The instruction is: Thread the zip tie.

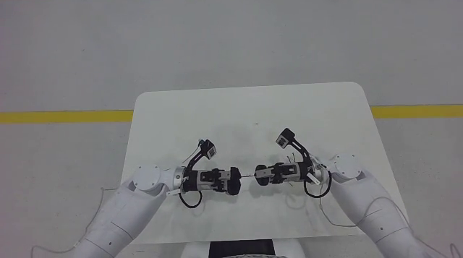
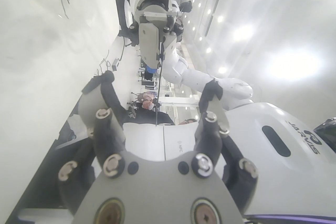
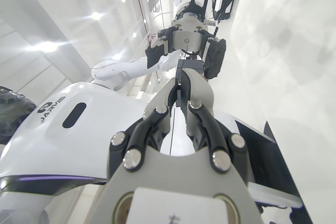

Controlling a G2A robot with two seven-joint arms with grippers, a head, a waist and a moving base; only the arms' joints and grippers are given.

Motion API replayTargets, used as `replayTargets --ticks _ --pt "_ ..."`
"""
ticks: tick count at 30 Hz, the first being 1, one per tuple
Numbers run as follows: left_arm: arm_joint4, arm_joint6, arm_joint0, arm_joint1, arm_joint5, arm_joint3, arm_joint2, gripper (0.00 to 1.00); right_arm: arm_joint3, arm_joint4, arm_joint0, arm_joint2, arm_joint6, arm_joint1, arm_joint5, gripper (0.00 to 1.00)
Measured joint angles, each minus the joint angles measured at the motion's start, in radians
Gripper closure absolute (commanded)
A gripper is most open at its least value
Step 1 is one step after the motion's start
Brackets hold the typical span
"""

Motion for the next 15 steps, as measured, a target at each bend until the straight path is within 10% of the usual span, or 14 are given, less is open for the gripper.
replayTargets --ticks 15 --pt "-0.027 -0.005 -0.022 -0.004 -0.024 0.009 0.037 0.00 0.023 0.019 0.027 -0.035 0.019 -0.013 0.000 1.00"
